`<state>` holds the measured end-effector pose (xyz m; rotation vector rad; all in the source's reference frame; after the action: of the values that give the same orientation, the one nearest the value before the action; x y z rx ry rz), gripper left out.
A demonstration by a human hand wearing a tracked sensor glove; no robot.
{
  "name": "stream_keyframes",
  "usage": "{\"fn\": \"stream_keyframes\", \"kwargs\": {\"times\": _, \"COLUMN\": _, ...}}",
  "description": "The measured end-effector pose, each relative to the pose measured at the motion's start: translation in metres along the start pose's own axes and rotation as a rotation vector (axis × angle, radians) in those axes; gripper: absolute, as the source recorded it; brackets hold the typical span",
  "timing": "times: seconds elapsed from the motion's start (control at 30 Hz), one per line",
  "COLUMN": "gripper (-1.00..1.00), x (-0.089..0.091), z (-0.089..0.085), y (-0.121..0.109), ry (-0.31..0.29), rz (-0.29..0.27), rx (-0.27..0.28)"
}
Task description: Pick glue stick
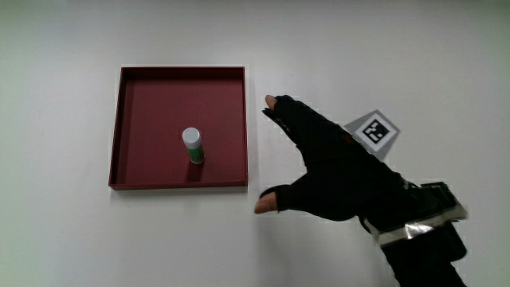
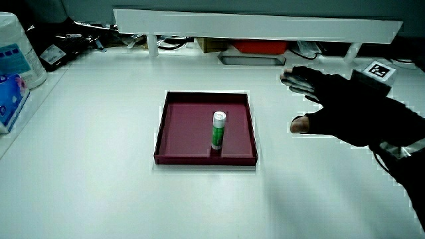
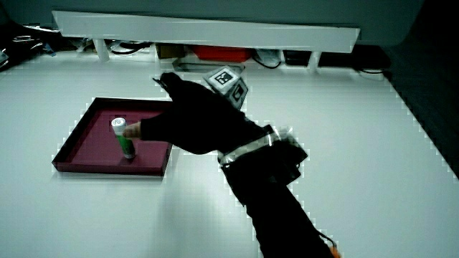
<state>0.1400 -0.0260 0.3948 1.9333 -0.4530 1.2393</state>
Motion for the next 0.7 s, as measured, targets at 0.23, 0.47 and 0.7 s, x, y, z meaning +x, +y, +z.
{"fn": "stream_keyframes", "kwargs": {"times": 0.23, "gripper": 0.00, "x": 0.010, "z": -0.016, "y": 0.028, "ry": 0.062, "rz": 0.035, "rx": -0.015}}
{"fn": "stream_keyframes", "kwargs": {"times": 0.47, "gripper": 0.00, "x": 0.021, "z": -0.034, "y": 0.058, "ry": 0.104, "rz": 0.058, "rx": -0.021}}
{"fn": "stream_keyframes", "kwargs": {"times": 0.7, "gripper": 0.00, "x": 0.036, "z": -0.049, "y": 0.085, "ry": 0.143, "rz": 0.059, "rx": -0.018}}
